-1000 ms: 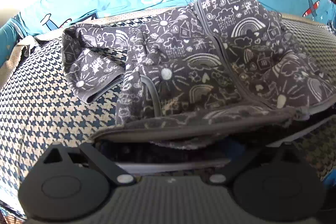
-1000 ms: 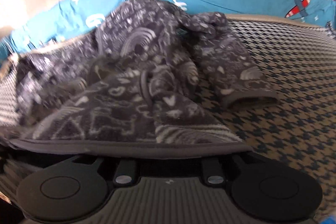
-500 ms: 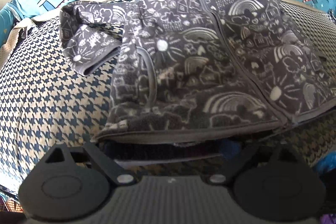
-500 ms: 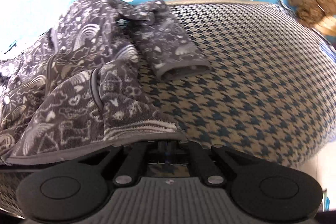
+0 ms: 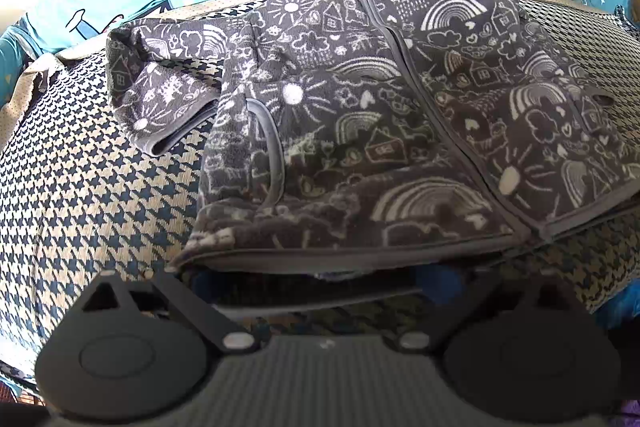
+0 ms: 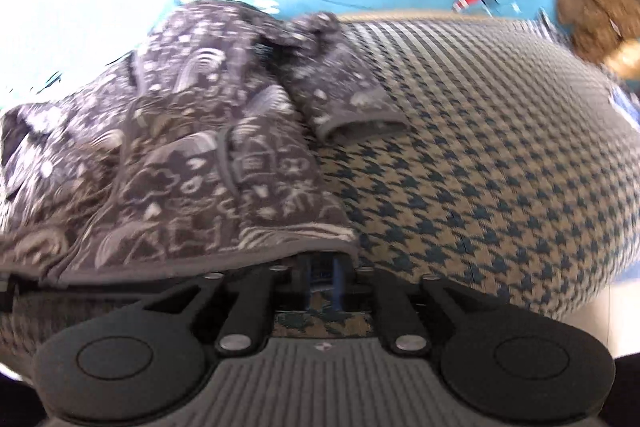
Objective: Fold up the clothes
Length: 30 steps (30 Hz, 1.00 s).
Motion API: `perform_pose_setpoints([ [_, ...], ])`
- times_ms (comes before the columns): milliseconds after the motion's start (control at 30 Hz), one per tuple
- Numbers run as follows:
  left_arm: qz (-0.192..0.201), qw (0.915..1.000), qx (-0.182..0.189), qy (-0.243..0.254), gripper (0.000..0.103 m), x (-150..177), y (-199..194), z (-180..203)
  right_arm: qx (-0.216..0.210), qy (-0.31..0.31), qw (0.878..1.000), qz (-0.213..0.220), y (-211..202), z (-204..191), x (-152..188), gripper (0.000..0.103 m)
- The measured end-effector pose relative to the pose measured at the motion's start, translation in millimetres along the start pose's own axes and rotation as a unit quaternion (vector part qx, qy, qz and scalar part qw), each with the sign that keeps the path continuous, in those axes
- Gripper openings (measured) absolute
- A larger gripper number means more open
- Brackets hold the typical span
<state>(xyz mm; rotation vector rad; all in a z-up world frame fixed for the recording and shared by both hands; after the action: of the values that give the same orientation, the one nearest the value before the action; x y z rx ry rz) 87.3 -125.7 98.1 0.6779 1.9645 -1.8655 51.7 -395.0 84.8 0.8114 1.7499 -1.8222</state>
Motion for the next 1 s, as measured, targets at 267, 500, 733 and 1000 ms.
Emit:
perform_pose_setpoints([
  [267,0.009,0.9999,0.009,-0.004,0.1,-0.3,-3.2,0.4,-0.004,-0.046,0.998,0.048,-8.4,-13.9,-1.3,0.029],
  [500,0.017,0.9997,0.017,-0.011,0.102,-2.2,-4.8,1.1,0.005,-0.089,0.994,0.067,-17.1,-24.0,4.5,0.038],
  [733,0.016,0.9995,0.023,-0.014,0.103,-2.8,-4.5,1.2,0.004,-0.117,0.99,0.077,-22.9,-31.8,7.3,0.039],
  [1000,0.019,0.9991,0.03,-0.022,0.103,-3.3,-5.2,-1.0,0.006,-0.175,0.982,0.077,-21.4,-47.2,15.9,0.045],
])
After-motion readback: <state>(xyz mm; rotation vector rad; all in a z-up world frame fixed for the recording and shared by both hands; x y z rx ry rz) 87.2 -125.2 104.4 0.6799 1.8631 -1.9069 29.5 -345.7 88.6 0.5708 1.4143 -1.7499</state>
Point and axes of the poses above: each gripper's, at about its wrist camera, not at the fingertips, and y roughly the way its jaws point, z to its right, x to its underside, the point moved 4 cm from there along y, roughly the way its jaws point, and after that the axes turned 1 degree about z, right-handed, at the moved point
